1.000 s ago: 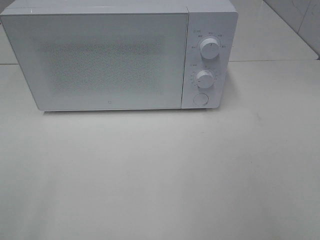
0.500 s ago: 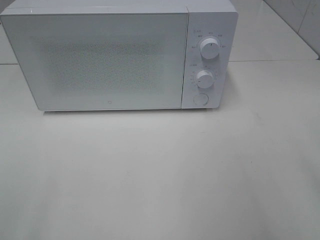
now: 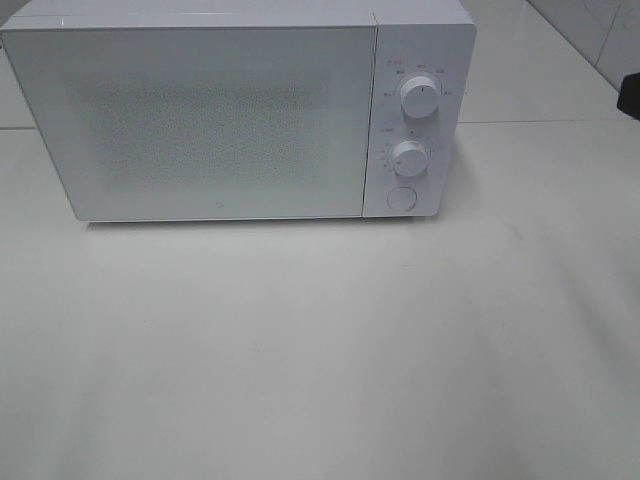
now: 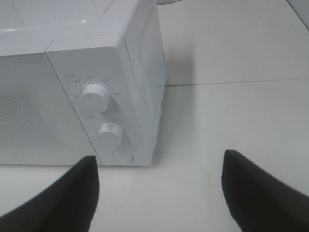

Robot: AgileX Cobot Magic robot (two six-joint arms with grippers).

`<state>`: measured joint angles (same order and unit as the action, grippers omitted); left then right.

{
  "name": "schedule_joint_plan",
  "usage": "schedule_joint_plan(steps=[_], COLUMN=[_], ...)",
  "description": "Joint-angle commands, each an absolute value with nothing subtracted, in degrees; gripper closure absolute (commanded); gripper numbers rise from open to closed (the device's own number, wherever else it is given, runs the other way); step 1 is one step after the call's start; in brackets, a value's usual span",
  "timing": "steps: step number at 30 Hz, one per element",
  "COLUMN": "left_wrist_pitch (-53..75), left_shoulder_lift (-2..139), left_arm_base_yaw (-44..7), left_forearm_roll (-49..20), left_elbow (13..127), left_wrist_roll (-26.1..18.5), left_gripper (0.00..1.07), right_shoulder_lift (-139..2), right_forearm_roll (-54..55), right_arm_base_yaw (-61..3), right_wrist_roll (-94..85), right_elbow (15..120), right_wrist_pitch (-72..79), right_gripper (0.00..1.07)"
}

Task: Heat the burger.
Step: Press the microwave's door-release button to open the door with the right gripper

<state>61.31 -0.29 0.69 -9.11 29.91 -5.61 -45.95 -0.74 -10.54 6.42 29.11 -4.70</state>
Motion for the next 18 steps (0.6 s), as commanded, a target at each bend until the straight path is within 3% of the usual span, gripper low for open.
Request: schedule_joint_plan(steps=[1,18], left_wrist_pitch=[61.1,61.1], left_shoulder_lift=[-1.1,-1.1], left_arm_base_yaw=[0.7,0.7], left_forearm_roll=[-9.3,-9.3], left_elbow=[29.7,29.7], left_wrist_roll=[-5.6,-5.6], left_gripper=[0.06,0.06], right_shoulder_lift=[-48.6,-74.0], right_forearm_roll=[-0.7,-1.1], right_arm_base_yaw=[-10.1,-10.2], right_wrist_roll=[7.1,6.4], right_elbow=[29.3,29.3], right_wrist_pitch=[0.0,33.7], right_gripper=[0.38,0.38])
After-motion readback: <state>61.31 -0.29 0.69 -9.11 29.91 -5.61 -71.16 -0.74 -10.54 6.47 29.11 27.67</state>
